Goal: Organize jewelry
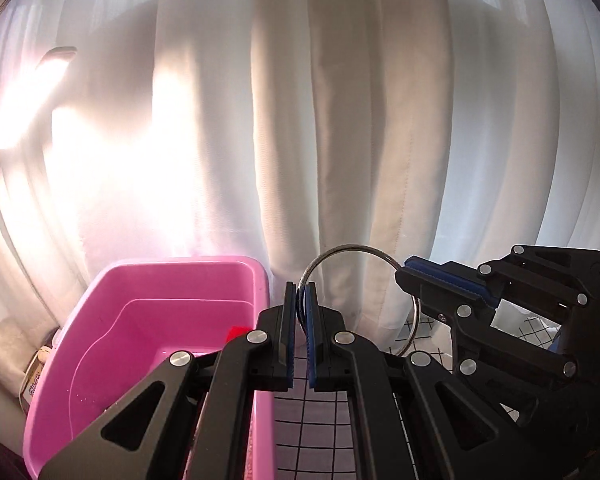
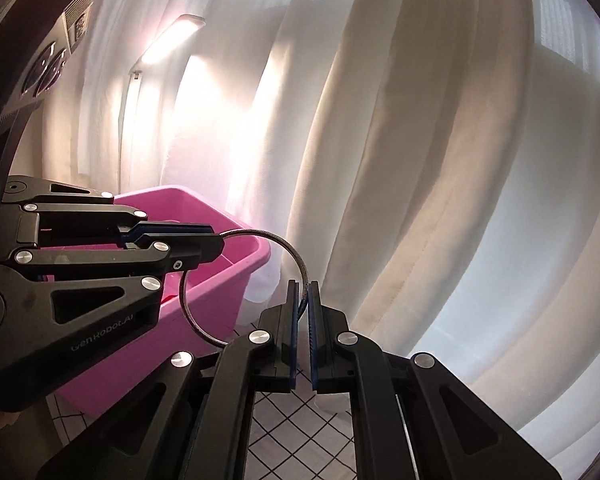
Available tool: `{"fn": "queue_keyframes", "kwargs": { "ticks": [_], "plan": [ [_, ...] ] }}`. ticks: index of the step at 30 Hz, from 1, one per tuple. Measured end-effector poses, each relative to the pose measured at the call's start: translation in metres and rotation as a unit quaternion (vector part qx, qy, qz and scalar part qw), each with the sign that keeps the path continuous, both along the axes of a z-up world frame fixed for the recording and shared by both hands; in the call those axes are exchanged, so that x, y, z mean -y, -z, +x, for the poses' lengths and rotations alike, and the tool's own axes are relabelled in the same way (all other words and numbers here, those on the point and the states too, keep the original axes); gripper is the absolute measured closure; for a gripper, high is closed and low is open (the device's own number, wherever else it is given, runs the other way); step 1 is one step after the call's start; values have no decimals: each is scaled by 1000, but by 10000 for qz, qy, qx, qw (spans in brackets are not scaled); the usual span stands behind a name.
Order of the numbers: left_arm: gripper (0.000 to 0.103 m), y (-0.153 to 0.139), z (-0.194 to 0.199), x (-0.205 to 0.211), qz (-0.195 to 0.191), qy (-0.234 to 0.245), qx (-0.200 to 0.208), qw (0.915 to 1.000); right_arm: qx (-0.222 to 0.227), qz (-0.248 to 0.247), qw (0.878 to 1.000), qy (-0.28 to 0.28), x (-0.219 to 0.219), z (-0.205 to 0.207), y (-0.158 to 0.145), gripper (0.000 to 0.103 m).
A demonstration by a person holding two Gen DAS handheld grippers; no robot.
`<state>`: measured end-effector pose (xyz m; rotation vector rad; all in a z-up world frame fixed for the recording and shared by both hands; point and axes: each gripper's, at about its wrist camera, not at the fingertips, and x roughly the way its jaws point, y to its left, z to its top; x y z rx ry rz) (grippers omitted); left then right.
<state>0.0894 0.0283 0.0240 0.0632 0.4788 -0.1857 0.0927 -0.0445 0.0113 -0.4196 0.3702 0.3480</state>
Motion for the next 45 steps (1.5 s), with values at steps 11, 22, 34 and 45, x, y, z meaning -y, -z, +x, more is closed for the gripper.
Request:
{"fn": "queue_keyframes", "kwargs": {
  "ticks": [11,22,34,45],
  "plan": [
    [98,32,-14,-105,-16,-1147,-512,9921,-687,-81,9931,-941,-109,11,29,99],
    [98,60,-14,-145,-116,-1441,-930,9851,-1166,-188,9873,-1062,-151,29,43,99],
    [81,71,-6,-162,-385,-1653,-1322,9766,-1370,-200,9873,-775,-154,38,48,57],
    [12,63,-10,-183,-514,-2033,-1265,9695,-1329,96,9905,-337,-130,40,31,42]
  ]
}}
